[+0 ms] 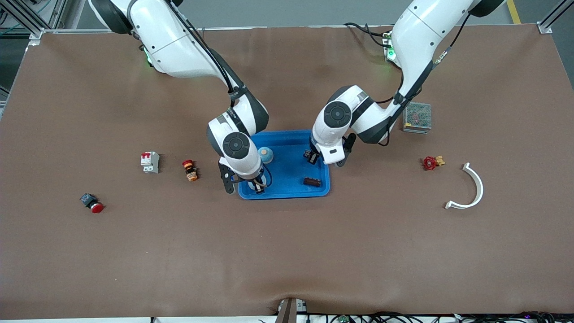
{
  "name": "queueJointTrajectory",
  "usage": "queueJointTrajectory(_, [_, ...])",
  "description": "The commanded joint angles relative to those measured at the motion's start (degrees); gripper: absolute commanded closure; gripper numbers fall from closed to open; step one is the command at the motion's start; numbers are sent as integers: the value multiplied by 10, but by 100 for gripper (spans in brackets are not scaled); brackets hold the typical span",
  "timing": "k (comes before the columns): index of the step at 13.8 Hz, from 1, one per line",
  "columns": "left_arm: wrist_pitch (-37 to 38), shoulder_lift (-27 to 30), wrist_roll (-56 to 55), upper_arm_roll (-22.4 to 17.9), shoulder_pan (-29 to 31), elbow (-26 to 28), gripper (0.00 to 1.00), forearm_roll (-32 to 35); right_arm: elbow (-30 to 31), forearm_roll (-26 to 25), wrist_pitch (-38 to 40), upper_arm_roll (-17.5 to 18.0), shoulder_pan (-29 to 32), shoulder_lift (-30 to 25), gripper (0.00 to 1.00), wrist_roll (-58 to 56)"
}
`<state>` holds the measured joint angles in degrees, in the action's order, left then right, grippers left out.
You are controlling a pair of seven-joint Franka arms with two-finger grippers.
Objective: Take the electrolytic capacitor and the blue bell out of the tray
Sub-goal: 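Carry the bell with the right gripper while the left gripper lifts the capacitor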
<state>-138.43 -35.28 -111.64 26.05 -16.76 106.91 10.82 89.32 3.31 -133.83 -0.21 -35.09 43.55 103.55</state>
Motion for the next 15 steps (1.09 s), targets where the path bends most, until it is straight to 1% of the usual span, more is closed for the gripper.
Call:
queueJointTrajectory(1, [-10, -24, -46, -3, -17, -21, 44, 26, -50, 7, 70, 0, 10, 1, 100, -21])
queueJointTrajectory(3, [-20, -29, -63, -3, -18, -25, 44, 33, -107, 9, 188, -1, 19, -1, 100, -95])
queueJointTrajectory(4, [-21, -33, -67, -3, -18, -25, 44, 35, -124, 8, 234, -1, 31, -6, 100, -147])
queueJointTrajectory(5, [-21, -36, -67, -3, -20, -25, 44, 41, -126, 7, 259, -1, 38, -14, 100, -208])
queueJointTrajectory(6, [-21, -37, -68, -3, -23, -24, 47, 45, -126, 6, 276, -2, 46, -23, 100, -277])
queueJointTrajectory(7, [-21, -39, -71, -4, -25, -23, 52, 46, -124, 0, 302, -3, 55, -32, 100, -333])
queueJointTrajectory(9, [-21, -42, -78, -4, -25, -24, 59, 50, -119, -21, 316, -15, 67, -47, 100, -421])
queueJointTrajectory(10, [-21, -42, -79, -4, -25, -24, 65, 54, -108, -27, 315, -16, 80, -56, 100, -464])
queueJointTrajectory(11, [-21, -44, -79, -4, -25, -24, 73, 54, -96, -34, 313, -16, 94, -65, 100, -506])
queueJointTrajectory(12, [-21, -48, -78, -4, -25, -24, 78, 59, -84, -39, 307, -16, 111, -75, 100, -546])
queueJointTrajectory(14, [-20, -44, -77, -3, -21, -25, 90, 63, -58, -41, 285, -16, 132, -87, 100, -596])
queueJointTrajectory(15, [-19, -36, -76, -3, -16, -27, 97, 63, -35, -41, 260, -16, 142, -97, 100, -620])
